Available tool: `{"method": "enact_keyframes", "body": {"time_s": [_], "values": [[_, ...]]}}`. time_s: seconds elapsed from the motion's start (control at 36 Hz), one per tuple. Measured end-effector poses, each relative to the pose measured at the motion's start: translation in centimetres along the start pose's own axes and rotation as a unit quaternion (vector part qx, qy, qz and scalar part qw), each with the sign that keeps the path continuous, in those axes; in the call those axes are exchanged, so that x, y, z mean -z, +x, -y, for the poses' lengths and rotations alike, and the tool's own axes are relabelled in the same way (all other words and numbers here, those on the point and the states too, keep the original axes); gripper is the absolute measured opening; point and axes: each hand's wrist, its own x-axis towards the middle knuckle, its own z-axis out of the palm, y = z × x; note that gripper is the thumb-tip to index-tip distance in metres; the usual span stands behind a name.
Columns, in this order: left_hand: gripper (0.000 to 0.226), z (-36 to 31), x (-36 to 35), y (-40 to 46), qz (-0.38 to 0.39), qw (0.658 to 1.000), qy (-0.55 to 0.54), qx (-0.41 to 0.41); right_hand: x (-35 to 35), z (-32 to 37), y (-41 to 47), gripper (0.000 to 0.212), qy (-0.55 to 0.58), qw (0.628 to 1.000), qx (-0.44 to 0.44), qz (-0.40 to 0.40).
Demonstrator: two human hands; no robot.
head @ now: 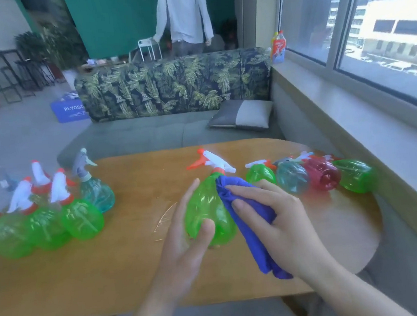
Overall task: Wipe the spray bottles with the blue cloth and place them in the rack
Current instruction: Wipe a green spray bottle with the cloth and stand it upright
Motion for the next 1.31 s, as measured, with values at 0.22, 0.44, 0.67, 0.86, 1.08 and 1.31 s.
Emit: {"method": "enact_keyframes", "body": {"time_s": [0.22, 0.44, 0.67, 0.86, 1.08, 1.31], "values": [[0.107, -5.2, 1.6, -2.0, 0.025, 0.995, 0.070, -0.060, 1.0, 5.8, -0.2, 0.022, 0.126, 0.989, -0.073, 0.009], [0.113, -10.6, 1.9, -3.6, -0.020, 0.972, 0.205, -0.110, 2.5, 12.0, -1.8, 0.022, 0.187, 0.979, -0.083, 0.003], [0.098, -15.0, 2.3, -6.1, -0.119, 0.944, 0.246, -0.185, 3.9, 16.5, -4.4, 0.018, 0.069, 0.993, 0.083, -0.051], [0.095, -18.9, 2.9, -7.7, -0.138, 0.939, 0.229, -0.217, 4.8, 19.3, -7.5, 0.023, -0.207, 0.909, 0.347, -0.106], [0.092, -22.8, 2.6, -8.6, -0.136, 0.922, 0.246, -0.264, 5.4, 23.9, -7.4, 0.021, -0.308, 0.840, 0.395, -0.208], [0.075, -26.0, 1.9, -9.2, -0.135, 0.919, 0.237, -0.285, 4.1, 27.1, -8.5, 0.020, -0.312, 0.820, 0.456, -0.149]]}}
